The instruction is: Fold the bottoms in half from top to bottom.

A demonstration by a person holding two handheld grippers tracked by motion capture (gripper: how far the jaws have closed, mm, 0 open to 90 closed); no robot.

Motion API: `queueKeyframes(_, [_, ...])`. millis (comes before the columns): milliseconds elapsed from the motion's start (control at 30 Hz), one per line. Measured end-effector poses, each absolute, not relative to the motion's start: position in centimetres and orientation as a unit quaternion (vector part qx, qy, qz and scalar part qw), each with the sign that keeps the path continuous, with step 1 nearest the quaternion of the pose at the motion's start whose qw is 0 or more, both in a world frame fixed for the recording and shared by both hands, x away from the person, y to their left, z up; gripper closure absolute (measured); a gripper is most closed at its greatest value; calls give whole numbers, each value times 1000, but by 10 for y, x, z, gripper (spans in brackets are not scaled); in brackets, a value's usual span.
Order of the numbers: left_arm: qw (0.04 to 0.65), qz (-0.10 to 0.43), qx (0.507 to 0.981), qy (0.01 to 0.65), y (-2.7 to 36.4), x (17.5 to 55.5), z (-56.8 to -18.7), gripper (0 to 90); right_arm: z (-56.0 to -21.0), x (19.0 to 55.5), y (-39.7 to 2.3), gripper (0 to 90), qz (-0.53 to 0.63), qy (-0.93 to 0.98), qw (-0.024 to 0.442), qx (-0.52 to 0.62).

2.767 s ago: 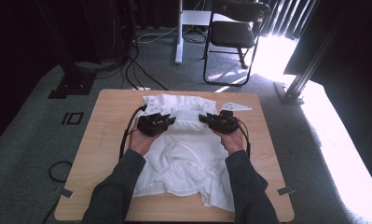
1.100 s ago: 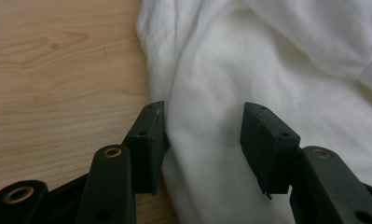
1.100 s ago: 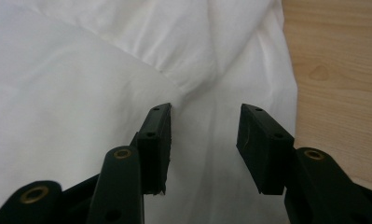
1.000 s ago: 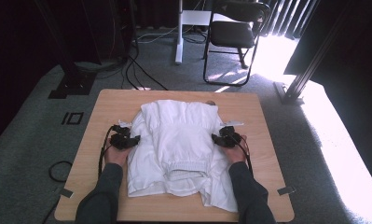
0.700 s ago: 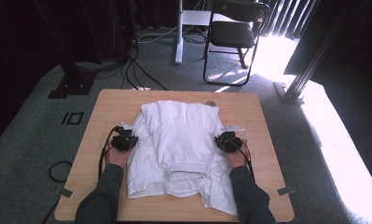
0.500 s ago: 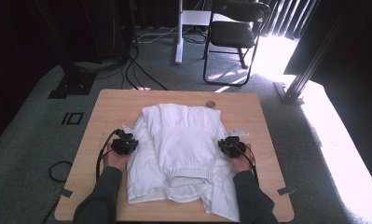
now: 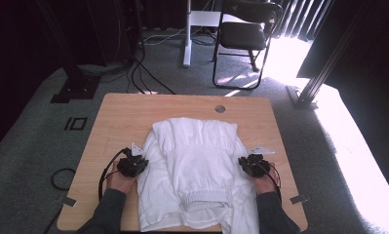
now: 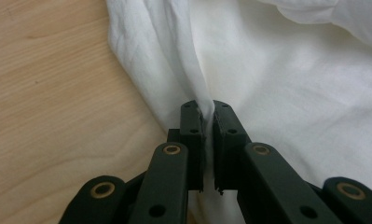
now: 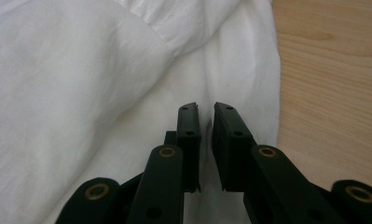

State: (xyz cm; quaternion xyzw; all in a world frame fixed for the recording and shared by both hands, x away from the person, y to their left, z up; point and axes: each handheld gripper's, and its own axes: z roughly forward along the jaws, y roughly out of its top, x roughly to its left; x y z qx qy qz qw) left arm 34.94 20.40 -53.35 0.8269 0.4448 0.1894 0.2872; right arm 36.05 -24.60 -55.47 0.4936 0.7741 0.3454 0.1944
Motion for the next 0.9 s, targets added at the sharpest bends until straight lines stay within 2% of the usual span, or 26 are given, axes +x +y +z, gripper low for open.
queueKeyframes(100, [325, 202, 809, 446, 209, 349, -521, 662, -552, 360, -249, 669, 343, 781, 191, 486])
queueKeyframes(133, [350, 207, 797, 446, 211, 352, -513, 638, -550, 361, -250, 631, 344, 780, 194, 486])
queueKeyframes(233, [375, 232, 782, 440, 211, 366, -494, 533, -537, 369, -258, 532, 371, 758, 199, 499])
queueKeyframes(400, [416, 224, 759, 448, 206, 403, -471, 457, -511, 395, -263, 377, 403, 746, 185, 497])
queueKeyframes(567, [423, 206, 750, 465, 192, 436, -467, 362, -504, 431, -256, 238, 412, 737, 170, 508])
queueKeyframes(767, [394, 176, 762, 482, 170, 466, -486, 306, -512, 473, -243, 198, 424, 721, 143, 529])
queueKeyframes(900, [342, 179, 772, 505, 162, 481, -508, 279, -520, 497, -235, 192, 401, 721, 123, 552])
